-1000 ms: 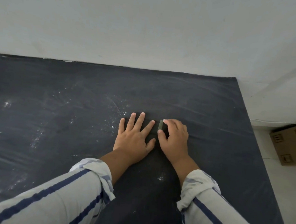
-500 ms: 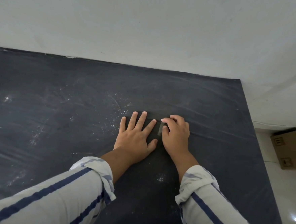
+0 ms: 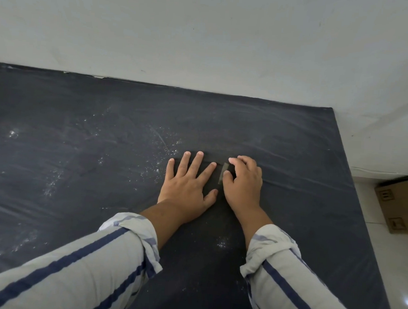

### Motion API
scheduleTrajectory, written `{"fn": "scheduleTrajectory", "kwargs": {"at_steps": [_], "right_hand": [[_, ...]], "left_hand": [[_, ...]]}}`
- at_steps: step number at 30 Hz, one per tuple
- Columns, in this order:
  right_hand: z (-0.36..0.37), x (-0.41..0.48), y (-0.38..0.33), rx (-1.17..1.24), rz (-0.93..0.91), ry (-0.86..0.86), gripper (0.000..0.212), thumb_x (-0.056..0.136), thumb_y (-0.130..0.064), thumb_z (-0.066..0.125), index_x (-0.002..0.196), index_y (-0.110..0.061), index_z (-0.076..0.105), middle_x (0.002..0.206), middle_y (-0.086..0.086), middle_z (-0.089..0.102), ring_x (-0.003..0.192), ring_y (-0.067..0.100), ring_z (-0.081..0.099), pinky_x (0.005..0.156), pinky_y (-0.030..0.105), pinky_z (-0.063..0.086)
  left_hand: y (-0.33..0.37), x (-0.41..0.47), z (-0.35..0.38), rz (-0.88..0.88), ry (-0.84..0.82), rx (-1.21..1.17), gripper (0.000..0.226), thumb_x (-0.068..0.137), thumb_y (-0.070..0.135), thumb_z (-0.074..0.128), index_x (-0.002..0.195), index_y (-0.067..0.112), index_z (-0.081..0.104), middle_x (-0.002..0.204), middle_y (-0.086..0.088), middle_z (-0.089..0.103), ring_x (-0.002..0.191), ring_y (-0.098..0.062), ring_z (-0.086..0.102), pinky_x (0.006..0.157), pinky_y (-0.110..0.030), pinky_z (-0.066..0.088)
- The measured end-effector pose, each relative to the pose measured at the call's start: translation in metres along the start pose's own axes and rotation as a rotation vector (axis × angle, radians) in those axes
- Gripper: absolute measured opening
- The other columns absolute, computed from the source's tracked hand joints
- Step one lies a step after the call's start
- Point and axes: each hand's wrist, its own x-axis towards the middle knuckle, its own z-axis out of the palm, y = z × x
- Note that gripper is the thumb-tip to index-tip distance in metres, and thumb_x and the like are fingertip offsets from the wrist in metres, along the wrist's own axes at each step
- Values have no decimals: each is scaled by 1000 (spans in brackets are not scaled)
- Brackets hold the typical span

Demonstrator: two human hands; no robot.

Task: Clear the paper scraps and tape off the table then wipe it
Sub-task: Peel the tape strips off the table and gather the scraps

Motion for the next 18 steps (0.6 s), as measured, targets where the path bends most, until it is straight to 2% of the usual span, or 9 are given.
{"fn": "scheduleTrajectory", "kwargs": {"at_steps": [3, 7, 12, 16, 18], "right_hand": [[1, 1, -2, -33, 8, 15, 32, 91, -25, 51, 122, -19, 57, 131, 2, 47, 115, 22, 44, 93, 35, 38], [3, 1, -2, -33, -19, 56, 21, 89, -23, 54, 108, -21, 63, 123, 3, 52, 107, 24, 48, 84, 34, 40], [5, 2, -1, 28, -15, 94, 11, 85, -18, 57, 92, -17, 65, 119, 4, 55, 104, 24, 50, 82, 35, 40], [6, 1, 0, -4, -28, 78, 27, 85, -18, 56, 112, -16, 62, 125, 5, 52, 106, 24, 50, 86, 38, 43], [6, 1, -1, -15, -40, 85, 27, 85, -17, 56, 111, -16, 63, 125, 5, 52, 105, 26, 50, 84, 39, 44]], "left_hand": [[0, 0, 0, -3, 7, 2, 68, 87, 65, 20, 147, 38, 3, 159, 1, -7, 145, -26, -9, 115, -54, -6], [2, 2, -2, -6, 1, 2, 70, 86, 64, 23, 147, 38, 2, 159, 0, -4, 145, -28, -7, 114, -55, -3], [2, 10, -5, -1, -10, 23, 73, 82, 67, 24, 146, 39, 1, 155, -1, 3, 141, -31, 1, 110, -57, 6], [2, 16, -7, -4, 14, 31, 76, 79, 73, 23, 145, 41, 4, 149, -1, 11, 135, -30, 10, 106, -55, 10], [1, 17, -7, -3, 14, 23, 77, 79, 74, 24, 145, 41, 4, 150, -1, 11, 135, -30, 10, 108, -54, 9]]}}
